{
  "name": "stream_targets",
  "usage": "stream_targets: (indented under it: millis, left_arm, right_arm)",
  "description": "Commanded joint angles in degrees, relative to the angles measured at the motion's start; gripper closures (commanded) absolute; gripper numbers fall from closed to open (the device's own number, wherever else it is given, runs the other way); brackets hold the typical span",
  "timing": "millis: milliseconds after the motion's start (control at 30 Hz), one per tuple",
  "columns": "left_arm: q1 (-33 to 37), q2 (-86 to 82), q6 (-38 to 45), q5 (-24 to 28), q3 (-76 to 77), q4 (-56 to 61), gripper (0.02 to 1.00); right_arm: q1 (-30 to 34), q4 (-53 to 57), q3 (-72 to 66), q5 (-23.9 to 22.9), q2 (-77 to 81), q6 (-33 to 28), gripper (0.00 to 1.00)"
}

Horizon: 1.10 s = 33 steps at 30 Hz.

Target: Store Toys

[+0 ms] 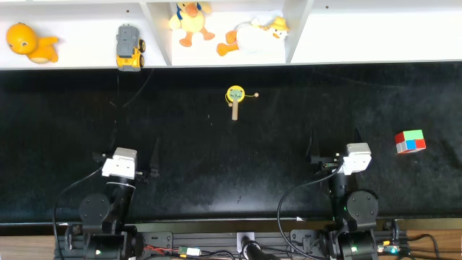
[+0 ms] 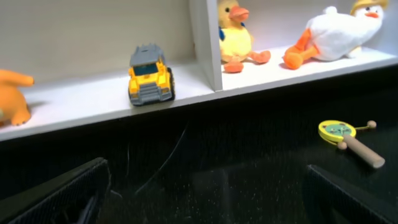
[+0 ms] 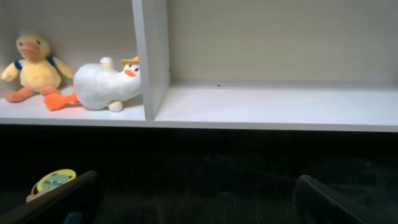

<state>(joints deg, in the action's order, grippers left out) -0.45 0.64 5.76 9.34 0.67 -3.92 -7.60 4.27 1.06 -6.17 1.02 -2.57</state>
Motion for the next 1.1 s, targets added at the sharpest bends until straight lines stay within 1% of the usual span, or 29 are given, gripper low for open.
stream_targets:
  millis: [33, 133, 900, 967, 1000, 1033, 1100]
  left_arm:
    - [-1.7, -0.5, -4.8, -1.4, -0.2, -0.3, 0.020]
    - [-2.7, -0.5, -4.8, -1.5, -0.2, -0.2, 0.020]
    - [-2.7, -0.5, -4.8, -1.5, -0.2, -0.2, 0.020]
    - [-2.7, -0.5, -4.8, -1.5, -0.2, -0.2, 0.020]
    - [-2.7, -0.5, -4.8, -1.5, -0.2, -0.2, 0.020]
    - [-2.7, -0.5, -4.8, -1.5, -0.2, -0.2, 0.020]
    - [-2.7, -0.5, -4.8, -1.5, -0.2, -0.2, 0.020]
  right_arm:
    - [-0.3, -0.3, -0.8, 0.4, 0.0, 0.0, 0.007]
    - [-0.3, -0.3, -0.8, 0.4, 0.0, 0.0, 0.003]
    - [-0.3, -0.2, -0.8, 0.4, 0.0, -0.1, 0.005]
    - [-0.3, -0.3, -0.7, -2.4, 0.0, -2.8, 0.005]
    - [-0.3, -0.3, -0.7, -2.9, 0.1, -2.8, 0.005]
    - [-0.5, -0.6, -0.4, -5.2, 0.5, -1.2, 0.005]
    - [-1.9, 0.0, 0.5, -9.9, 2.9, 6.6, 0.005]
